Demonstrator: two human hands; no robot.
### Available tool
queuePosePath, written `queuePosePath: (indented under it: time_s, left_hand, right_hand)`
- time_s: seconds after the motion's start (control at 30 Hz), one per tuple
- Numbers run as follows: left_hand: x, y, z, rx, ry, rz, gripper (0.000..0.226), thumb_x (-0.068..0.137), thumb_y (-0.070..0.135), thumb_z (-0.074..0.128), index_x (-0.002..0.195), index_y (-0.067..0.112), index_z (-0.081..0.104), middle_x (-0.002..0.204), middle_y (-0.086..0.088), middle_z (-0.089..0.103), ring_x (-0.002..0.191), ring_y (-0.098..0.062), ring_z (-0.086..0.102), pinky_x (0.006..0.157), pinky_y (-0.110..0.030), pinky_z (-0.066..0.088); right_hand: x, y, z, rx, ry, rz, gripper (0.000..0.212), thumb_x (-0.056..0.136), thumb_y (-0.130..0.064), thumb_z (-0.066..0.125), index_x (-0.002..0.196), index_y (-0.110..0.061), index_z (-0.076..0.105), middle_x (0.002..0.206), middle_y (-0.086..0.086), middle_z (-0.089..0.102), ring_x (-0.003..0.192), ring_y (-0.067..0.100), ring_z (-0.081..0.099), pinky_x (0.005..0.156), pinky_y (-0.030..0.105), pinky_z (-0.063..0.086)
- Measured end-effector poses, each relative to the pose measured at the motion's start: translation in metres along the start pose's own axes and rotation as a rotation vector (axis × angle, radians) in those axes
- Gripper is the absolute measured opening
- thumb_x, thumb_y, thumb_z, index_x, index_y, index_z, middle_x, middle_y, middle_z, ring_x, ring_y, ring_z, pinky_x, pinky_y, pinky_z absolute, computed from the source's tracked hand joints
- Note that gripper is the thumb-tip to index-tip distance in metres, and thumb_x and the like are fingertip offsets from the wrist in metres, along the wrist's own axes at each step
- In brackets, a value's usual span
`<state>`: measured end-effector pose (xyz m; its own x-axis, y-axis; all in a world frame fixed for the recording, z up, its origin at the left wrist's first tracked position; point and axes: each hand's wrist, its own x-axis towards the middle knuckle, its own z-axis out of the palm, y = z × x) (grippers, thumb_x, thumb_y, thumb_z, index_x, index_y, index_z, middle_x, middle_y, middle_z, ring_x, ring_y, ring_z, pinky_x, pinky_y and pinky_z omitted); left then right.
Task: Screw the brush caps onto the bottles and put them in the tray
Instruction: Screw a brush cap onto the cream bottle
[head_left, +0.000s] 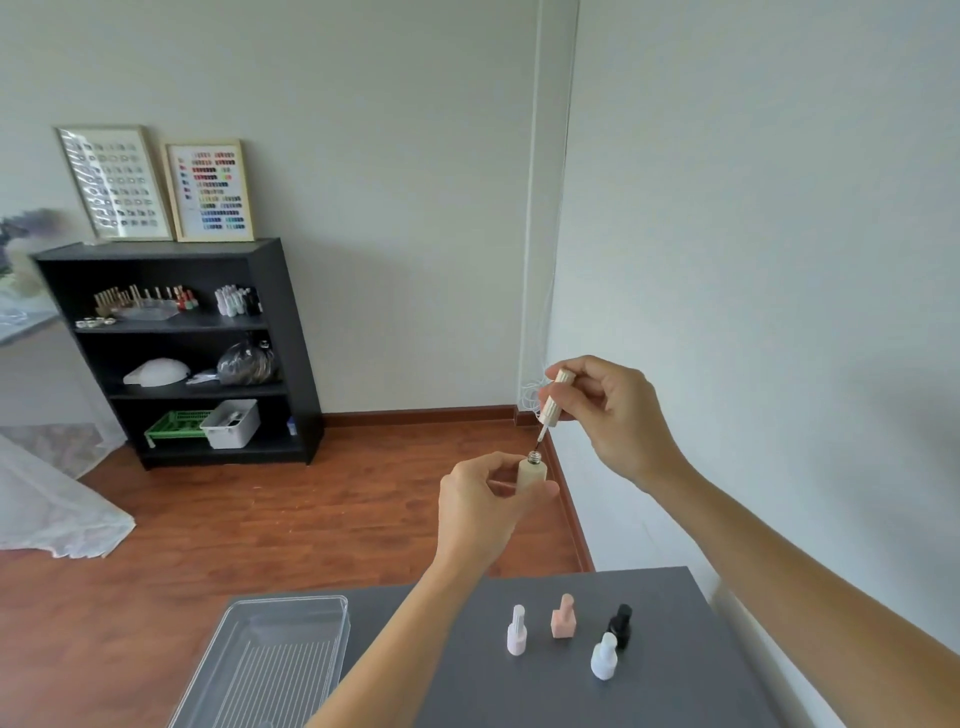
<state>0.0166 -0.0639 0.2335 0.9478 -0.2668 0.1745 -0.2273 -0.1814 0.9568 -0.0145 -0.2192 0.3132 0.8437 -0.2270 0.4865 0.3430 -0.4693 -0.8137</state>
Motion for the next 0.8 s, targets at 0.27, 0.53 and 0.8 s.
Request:
queuePosePath:
  time_s: [0.27, 0.53, 0.8]
  left_hand:
    - [-0.001, 0.012, -0.001, 0.016, 0.004, -0.017, 0.025, 0.065, 0.040, 0.089, 0.086, 0.034, 0.077, 0.073, 0.012, 0.076, 0.050, -0.004, 0.059, 0.050, -0.023, 0.042]
    - [-0.003, 0.020, 0.000, 0.039, 0.009, 0.005, 0.022, 0.065, 0.041, 0.089, 0.083, 0.035, 0.076, 0.070, 0.016, 0.076, 0.055, -0.001, 0.065, 0.047, -0.017, 0.042]
    - [-0.005, 0.017, 0.005, 0.057, -0.009, -0.003, 0.023, 0.064, 0.042, 0.089, 0.082, 0.035, 0.076, 0.069, 0.016, 0.075, 0.057, -0.002, 0.066, 0.045, -0.018, 0.041]
  right_hand:
    - [0.001, -0.008, -0.001, -0.047, -0.063, -0.014, 0.012, 0.091, -0.014, 0.067, 0.101, -0.007, 0.069, 0.083, 0.004, 0.078, 0.076, 0.019, 0.076, 0.083, 0.047, 0.059]
    - [-0.006, -0.001, 0.002, -0.073, -0.113, 0.047, 0.018, 0.079, -0.025, 0.081, 0.087, -0.014, 0.069, 0.079, 0.003, 0.077, 0.075, 0.019, 0.075, 0.079, 0.043, 0.061]
    - [-0.006, 0.005, -0.005, -0.131, -0.217, 0.107, 0.048, 0.074, -0.048, 0.075, 0.110, -0.020, 0.060, 0.105, -0.002, 0.070, 0.094, 0.009, 0.069, 0.086, 0.025, 0.057]
